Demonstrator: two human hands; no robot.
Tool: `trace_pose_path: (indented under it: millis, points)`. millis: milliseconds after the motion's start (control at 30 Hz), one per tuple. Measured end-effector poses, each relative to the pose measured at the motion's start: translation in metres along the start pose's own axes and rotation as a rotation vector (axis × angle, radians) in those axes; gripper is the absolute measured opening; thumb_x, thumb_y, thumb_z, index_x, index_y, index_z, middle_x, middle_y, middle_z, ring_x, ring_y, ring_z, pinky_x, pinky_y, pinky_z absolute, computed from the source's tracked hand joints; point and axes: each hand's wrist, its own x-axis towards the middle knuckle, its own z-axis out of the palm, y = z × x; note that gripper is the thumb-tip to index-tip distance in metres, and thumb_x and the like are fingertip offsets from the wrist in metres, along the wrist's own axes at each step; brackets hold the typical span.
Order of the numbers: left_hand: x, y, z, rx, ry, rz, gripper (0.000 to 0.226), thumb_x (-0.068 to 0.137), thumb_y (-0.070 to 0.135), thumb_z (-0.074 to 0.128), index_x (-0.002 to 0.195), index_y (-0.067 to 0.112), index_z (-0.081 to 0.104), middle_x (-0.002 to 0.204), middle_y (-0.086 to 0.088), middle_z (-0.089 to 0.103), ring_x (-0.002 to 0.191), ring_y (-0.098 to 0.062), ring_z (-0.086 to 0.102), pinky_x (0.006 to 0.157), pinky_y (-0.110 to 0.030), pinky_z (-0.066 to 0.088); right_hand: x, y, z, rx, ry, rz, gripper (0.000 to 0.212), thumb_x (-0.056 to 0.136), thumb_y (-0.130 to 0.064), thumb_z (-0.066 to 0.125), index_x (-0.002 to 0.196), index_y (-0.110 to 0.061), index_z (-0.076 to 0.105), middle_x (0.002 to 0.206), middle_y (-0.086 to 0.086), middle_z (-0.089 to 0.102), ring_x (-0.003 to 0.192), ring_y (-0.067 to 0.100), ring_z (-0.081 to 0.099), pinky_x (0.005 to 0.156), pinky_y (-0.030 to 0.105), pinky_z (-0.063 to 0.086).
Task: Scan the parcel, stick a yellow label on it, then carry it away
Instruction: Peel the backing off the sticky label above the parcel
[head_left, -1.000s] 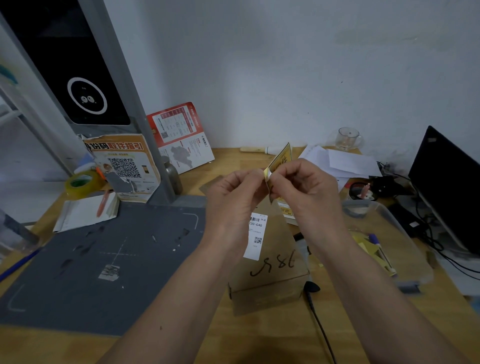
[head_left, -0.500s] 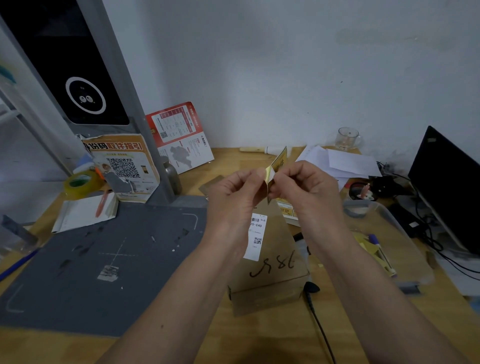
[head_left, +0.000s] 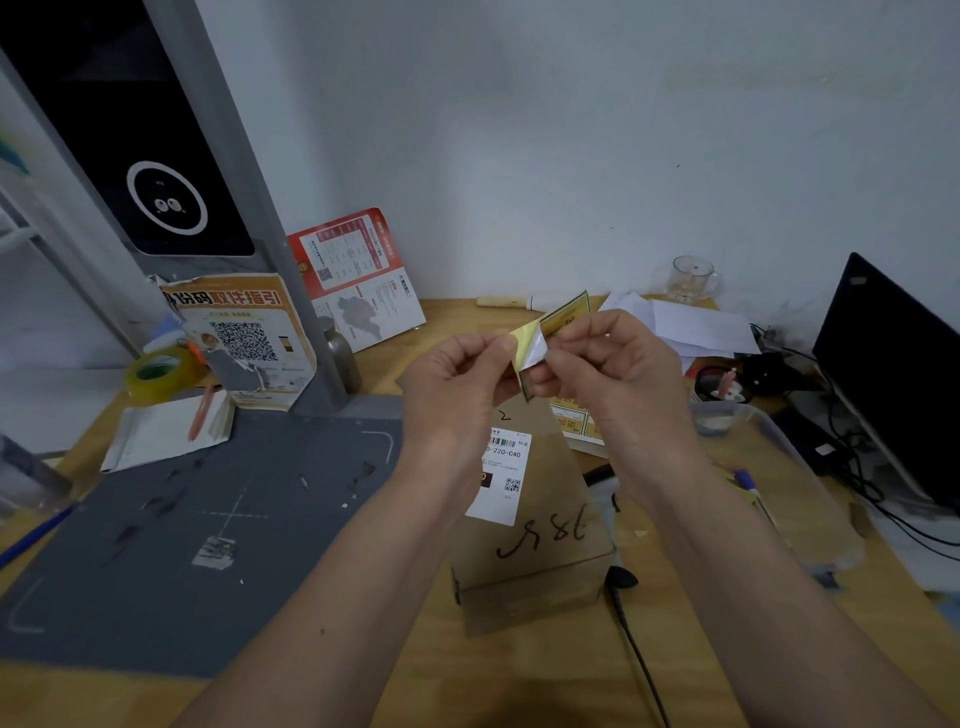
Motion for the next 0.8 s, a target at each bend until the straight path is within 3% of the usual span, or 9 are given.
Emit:
trace_pose_path:
  millis: [200, 333, 467, 567, 800]
  points:
    - [0.004, 0.007, 0.001, 0.044, 0.049, 0.04, 0.009, 0.084, 0.006, 0.068, 0.079, 0.011, 0.073, 0.082, -0.012, 0.074, 0.077, -0.025, 0.07, 0.076, -0.034, 0.06, 0.002, 0.001, -0.002, -0.055, -0.021, -0.057, 0.014, 0.087, 0.012, 0.051, 0.09, -0.001, 0.057, 0.076, 0.011, 0.073, 0.066, 0.019, 0.069, 0.065, 0.029, 0.058]
    - [0.004, 0.012, 0.001, 0.103, 0.032, 0.06, 0.013, 0.079, 0.005, 0.073, 0.072, 0.015, 0.07, 0.076, -0.008, 0.074, 0.076, -0.026, 0.071, 0.075, -0.036, 0.061, 0.005, 0.003, -0.004, -0.455, 0.011, -0.282, 0.033, 0.086, 0.008, 0.052, 0.094, -0.023, 0.059, 0.092, -0.011, 0.062, 0.08, 0.004, 0.062, 0.071, 0.021, 0.054]
    - [0.007, 0.018, 0.001, 0.202, -0.076, 0.094, 0.01, 0.078, 0.007, 0.075, 0.077, 0.012, 0.066, 0.072, -0.005, 0.072, 0.066, -0.018, 0.069, 0.066, -0.029, 0.06, 0.011, 0.001, -0.006, -0.648, -0.034, -0.455, 0.026, 0.083, 0.003, 0.061, 0.099, -0.017, 0.067, 0.097, -0.014, 0.046, 0.08, 0.001, 0.056, 0.07, 0.009, 0.046]
    - [0.01, 0.022, 0.0, 0.244, -0.116, 0.097, 0.008, 0.081, 0.008, 0.073, 0.081, 0.014, 0.068, 0.077, -0.008, 0.075, 0.066, -0.017, 0.07, 0.062, -0.025, 0.059, 0.014, -0.001, -0.007, -0.648, -0.04, -0.458, 0.017, 0.083, -0.002, 0.066, 0.088, -0.018, 0.069, 0.093, -0.011, 0.047, 0.078, 0.0, 0.054, 0.069, 0.008, 0.044]
    - [0.018, 0.025, -0.002, 0.259, -0.242, 0.012, 0.024, 0.09, -0.001, 0.057, 0.081, 0.015, 0.072, 0.076, -0.006, 0.074, 0.072, -0.019, 0.069, 0.07, -0.03, 0.06, 0.012, -0.004, -0.011, -0.479, -0.044, -0.348, 0.022, 0.082, 0.001, 0.066, 0.08, -0.021, 0.068, 0.097, 0.001, 0.055, 0.083, -0.008, 0.056, 0.069, 0.006, 0.045]
